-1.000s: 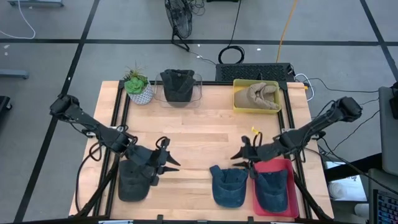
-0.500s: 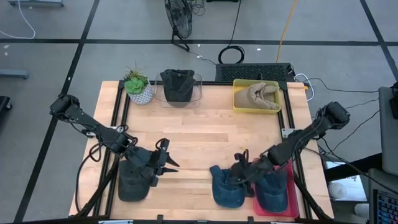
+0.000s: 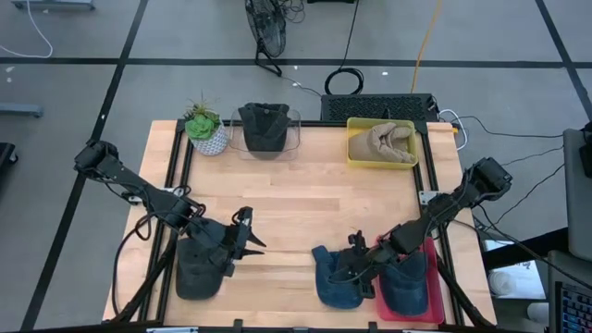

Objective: Pick & Place hat
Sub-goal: Put the blue cap into the pink bin

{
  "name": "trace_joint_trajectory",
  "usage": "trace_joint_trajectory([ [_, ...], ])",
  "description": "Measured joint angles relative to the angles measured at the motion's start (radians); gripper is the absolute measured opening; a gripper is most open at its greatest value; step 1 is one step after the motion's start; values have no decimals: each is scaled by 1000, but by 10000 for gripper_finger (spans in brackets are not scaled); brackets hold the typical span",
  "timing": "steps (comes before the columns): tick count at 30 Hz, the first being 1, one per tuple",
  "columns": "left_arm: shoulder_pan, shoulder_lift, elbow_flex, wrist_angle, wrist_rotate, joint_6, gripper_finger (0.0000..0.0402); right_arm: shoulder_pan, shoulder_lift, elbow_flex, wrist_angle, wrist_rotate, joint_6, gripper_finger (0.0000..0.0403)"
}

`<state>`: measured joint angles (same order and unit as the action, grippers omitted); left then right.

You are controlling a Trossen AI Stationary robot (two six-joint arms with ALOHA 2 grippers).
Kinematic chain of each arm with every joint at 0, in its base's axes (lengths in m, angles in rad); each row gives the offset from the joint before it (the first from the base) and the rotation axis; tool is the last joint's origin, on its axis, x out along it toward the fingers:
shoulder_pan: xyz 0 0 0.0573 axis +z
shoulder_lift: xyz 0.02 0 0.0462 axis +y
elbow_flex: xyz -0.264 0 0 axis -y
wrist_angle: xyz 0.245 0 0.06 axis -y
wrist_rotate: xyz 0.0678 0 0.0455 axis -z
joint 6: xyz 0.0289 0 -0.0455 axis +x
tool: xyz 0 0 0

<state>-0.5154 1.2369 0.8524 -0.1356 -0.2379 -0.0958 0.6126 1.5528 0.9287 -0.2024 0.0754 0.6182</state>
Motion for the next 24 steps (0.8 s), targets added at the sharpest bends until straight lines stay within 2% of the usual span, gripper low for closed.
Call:
trace_joint_trajectory([
  [11, 57, 0, 0, -10, 0, 2, 97, 24, 0, -3, -35, 59, 20, 173],
  [24, 57, 0, 0, -14, 0, -18, 97, 62, 101, -3, 33, 55, 24, 112],
])
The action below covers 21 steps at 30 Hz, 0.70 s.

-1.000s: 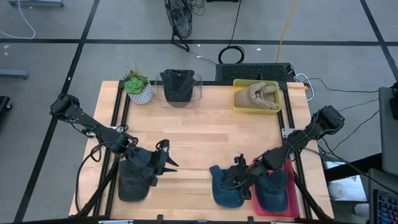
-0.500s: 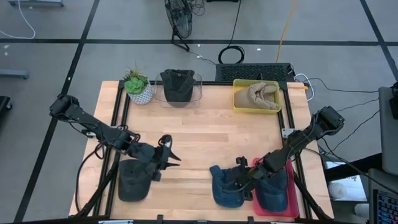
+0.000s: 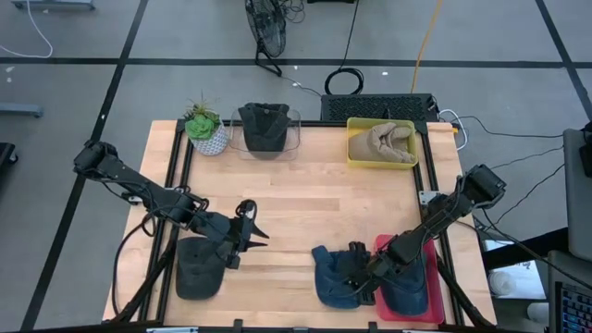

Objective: Pick & Place hat
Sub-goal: Put the blue cap into the pink bin

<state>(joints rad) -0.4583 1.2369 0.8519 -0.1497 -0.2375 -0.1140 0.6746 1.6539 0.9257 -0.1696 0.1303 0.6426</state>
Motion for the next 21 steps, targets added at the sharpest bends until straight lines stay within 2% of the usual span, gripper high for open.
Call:
trace_joint_trajectory([
  [11, -2, 0, 0, -13, 0, -26, 97, -6, -32, -1, -11, -2, -48, 71],
  [21, -2, 0, 0, -13, 0, -19, 97, -5, -32, -1, -15, -3, -30, 62],
])
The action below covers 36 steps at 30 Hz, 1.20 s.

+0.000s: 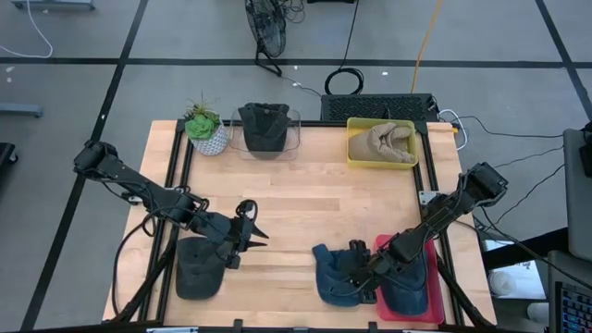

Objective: Pick & Place hat
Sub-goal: Put the blue cap into the pink bin

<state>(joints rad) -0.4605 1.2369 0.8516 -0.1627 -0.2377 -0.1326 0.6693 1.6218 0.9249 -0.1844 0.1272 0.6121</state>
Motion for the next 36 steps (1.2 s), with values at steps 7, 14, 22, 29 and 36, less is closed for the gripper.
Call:
trace_joint_trajectory([
  [7, 0, 0, 0, 0, 0, 7, 97, 0, 0, 0, 0, 0, -3, 61],
  [14, 0, 0, 0, 1, 0, 4, 97, 0, 0, 0, 25, 1, 1, 61],
  [22, 0, 0, 0, 2, 0, -1, 97, 0, 0, 0, 39, 2, -23, 61],
  [29, 0, 0, 0, 2, 0, -2, 97, 0, 0, 0, 39, 2, -23, 61],
  [36, 0, 0, 0, 2, 0, -2, 97, -1, 0, 0, 43, 2, -22, 61],
])
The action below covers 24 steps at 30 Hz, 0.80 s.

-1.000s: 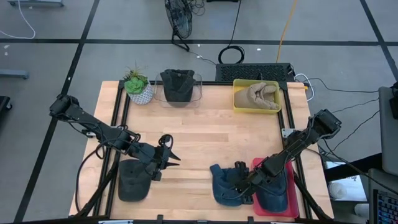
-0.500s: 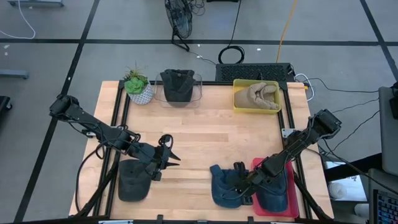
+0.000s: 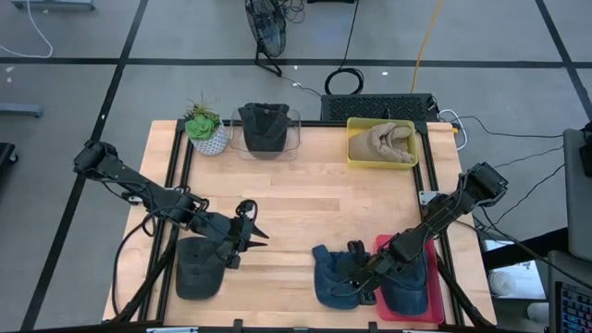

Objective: Pick & Place hat
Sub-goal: Put the blue cap into the pink bin

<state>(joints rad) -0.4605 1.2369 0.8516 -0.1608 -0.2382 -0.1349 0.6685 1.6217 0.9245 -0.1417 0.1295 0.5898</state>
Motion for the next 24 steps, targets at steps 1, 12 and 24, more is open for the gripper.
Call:
trace_joint_trajectory([
  [1, 0, 0, 0, 0, 0, 0, 97, 0, 0, 0, 0, 0, 1, 60],
  [12, 0, 0, 0, 0, 0, -1, 97, 0, 0, 0, 1, -2, 7, 5],
  [24, 0, 0, 0, 0, 0, 0, 97, -14, -45, 27, -6, 2, -44, 1],
])
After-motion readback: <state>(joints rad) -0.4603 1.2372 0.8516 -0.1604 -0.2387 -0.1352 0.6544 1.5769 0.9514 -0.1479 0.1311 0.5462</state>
